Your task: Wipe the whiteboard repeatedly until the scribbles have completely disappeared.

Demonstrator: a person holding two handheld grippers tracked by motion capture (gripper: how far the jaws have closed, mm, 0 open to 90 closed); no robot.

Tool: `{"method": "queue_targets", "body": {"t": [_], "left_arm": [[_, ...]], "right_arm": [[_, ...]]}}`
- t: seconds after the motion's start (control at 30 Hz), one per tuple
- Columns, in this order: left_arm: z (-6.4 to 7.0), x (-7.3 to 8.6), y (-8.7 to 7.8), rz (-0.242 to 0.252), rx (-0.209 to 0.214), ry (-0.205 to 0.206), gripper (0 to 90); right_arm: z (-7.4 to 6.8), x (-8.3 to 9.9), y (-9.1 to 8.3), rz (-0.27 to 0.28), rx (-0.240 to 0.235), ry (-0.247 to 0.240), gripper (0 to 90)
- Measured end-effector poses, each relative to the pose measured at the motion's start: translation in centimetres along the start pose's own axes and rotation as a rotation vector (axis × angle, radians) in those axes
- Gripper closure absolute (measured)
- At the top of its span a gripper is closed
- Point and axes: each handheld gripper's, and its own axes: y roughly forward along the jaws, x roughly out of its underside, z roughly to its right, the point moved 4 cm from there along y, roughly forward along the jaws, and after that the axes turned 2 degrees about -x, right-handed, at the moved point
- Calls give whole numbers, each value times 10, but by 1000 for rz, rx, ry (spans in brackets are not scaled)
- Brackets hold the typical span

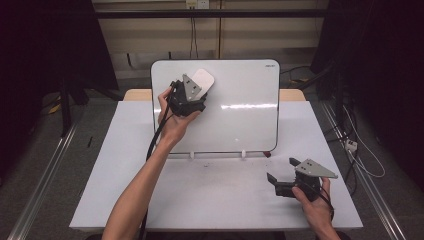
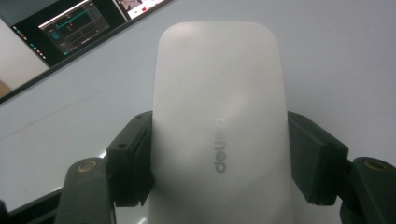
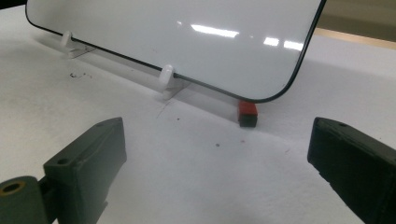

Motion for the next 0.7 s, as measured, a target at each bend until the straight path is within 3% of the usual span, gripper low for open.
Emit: {"method": "queue_targets", "body": {"t": [0.33, 0.5, 0.7], "left_arm": [[-3, 8, -6, 10, 23, -17, 312], [1, -1, -19, 64, 26, -7, 312], [4, -1, -28, 59, 29, -5, 312]], "right_arm": [[0, 0, 1, -1, 0, -2, 43], [0, 0, 2, -3, 0, 0, 43], [-2, -1, 2, -2, -5, -3, 43]]}}
